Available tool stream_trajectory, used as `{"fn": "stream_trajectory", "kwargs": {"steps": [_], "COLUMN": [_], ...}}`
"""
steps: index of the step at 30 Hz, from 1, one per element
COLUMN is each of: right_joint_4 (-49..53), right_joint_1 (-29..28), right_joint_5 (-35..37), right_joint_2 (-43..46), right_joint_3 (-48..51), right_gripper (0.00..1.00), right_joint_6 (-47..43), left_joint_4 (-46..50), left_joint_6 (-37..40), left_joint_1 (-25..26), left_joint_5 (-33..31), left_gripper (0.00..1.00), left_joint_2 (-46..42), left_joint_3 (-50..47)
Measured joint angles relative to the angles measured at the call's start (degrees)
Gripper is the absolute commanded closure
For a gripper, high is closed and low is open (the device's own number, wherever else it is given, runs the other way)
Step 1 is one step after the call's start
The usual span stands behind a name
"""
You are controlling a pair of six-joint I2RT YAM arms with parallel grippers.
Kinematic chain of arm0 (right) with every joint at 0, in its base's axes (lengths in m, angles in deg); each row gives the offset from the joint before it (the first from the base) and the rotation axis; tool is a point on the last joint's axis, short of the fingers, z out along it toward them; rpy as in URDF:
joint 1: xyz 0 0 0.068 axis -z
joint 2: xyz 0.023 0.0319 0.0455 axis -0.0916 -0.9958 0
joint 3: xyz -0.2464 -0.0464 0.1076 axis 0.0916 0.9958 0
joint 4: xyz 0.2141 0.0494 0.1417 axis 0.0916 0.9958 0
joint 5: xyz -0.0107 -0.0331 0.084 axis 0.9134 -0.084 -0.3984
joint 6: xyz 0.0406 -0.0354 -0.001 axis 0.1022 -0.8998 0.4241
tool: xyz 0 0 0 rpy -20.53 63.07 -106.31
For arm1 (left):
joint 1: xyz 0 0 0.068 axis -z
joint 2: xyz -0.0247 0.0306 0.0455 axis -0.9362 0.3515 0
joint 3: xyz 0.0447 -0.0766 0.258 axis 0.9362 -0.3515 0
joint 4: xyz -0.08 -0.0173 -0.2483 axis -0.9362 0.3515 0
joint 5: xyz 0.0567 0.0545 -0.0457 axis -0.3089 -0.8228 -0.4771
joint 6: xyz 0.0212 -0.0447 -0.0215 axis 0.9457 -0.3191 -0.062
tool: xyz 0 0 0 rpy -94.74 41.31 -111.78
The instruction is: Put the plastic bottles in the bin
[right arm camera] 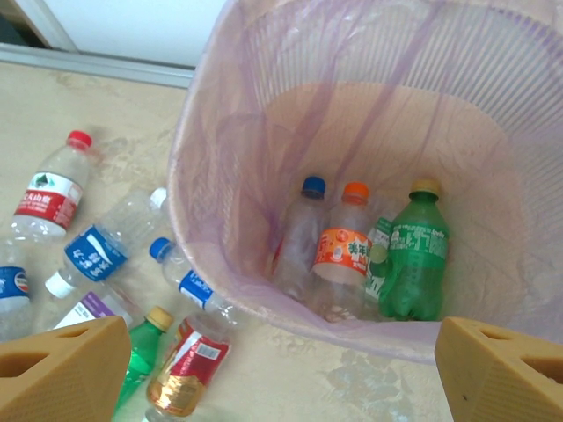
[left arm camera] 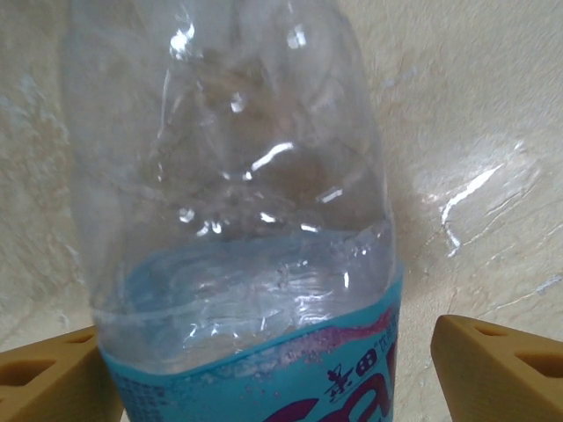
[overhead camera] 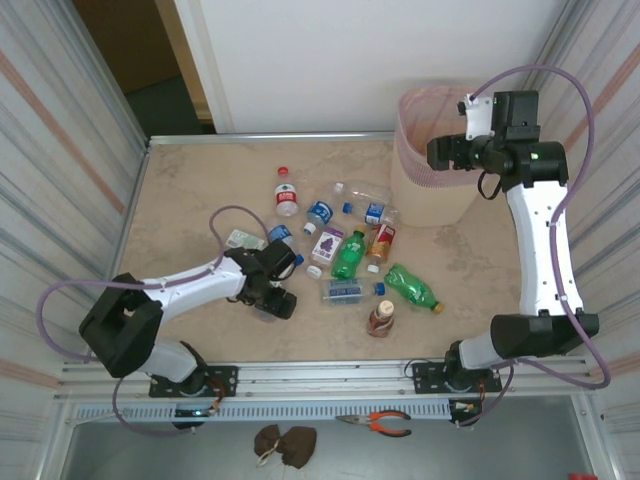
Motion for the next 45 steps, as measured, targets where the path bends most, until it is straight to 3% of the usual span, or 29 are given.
{"fn": "stream_trajectory", "kwargs": {"steps": [7,20,27,38,45], "right_joint_4": [-0.09,-1.64,-1.73,-2.99,-7.26], "right_joint_1": [0.00,0.00,-0.07,-2.60,-5.90], "right_joint_5": [-0.26,-0.87,-0.90,-2.54,-8.35], "right_joint_2": [0.02,0.28,0.92,4.35,10.01], "right_joint_3": [1.18,2.84,3.43,5.03,10.05], "right_gripper": [0.11,0.11,0.11,0.11,0.11], "right_joint_6": [0.00,0.02,0.02,0.02,1.31], "left_joint_4": [0.74,0.57,0.79,1.42,-3.50], "left_joint_6": [-3.30,-5.64,-5.68,-7.30,-5.05], "left_joint_1": [1.84,2.89,3.02,4.00,4.00], "left_joint_5": [-1.01,-0.98,-1.29,-2.01,0.72], "left_gripper": [0.16,0.33,0.35,0.36,0.38], "left_joint_2": [0.31,-0.02,-1.40,-12.55,-20.72], "left_joint_3": [-1.73,-3.56,-3.58,-3.54,-3.30]}}
